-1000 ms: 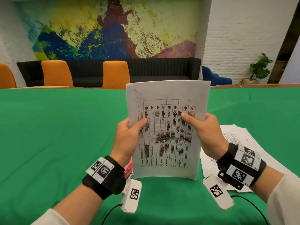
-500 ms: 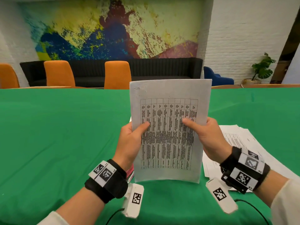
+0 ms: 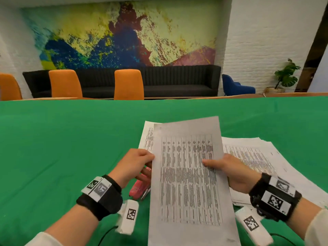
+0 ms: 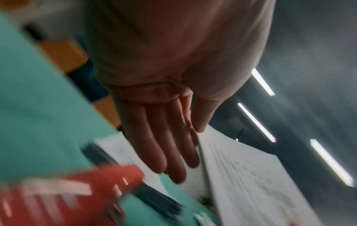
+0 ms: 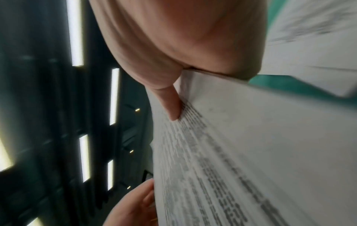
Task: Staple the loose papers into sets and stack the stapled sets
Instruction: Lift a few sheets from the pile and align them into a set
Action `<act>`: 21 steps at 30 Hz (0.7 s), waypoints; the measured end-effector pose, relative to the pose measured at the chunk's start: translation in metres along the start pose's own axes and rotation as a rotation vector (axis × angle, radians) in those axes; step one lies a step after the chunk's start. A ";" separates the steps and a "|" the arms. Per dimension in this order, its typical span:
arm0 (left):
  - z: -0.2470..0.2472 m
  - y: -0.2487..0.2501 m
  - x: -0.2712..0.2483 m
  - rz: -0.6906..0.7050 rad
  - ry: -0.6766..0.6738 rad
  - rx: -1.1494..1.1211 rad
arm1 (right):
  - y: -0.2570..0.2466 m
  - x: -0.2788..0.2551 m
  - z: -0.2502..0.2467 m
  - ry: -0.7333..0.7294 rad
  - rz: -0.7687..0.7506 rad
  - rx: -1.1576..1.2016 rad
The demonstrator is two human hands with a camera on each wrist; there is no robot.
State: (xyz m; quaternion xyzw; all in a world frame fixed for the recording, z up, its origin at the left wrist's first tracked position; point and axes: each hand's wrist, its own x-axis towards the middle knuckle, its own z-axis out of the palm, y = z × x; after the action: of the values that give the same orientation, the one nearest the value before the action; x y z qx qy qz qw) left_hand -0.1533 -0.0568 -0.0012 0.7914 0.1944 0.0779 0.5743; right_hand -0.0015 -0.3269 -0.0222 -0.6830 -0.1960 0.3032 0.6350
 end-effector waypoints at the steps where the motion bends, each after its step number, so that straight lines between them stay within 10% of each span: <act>1: -0.005 -0.003 0.004 0.021 0.056 0.056 | 0.009 0.004 -0.003 0.016 0.035 0.011; 5: -0.019 -0.012 0.020 0.148 0.249 0.446 | 0.032 0.019 -0.010 0.056 0.100 0.011; 9: -0.019 -0.026 0.027 -0.103 0.088 1.079 | 0.040 0.021 -0.011 0.025 0.134 -0.002; 21: -0.030 -0.018 0.025 -0.217 -0.229 0.946 | 0.048 0.023 -0.015 -0.016 0.133 0.002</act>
State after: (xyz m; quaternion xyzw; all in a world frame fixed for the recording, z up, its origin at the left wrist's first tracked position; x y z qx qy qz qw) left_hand -0.1447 -0.0163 -0.0107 0.9439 0.2252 -0.1664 0.1750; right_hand 0.0199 -0.3290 -0.0733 -0.6914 -0.1546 0.3504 0.6126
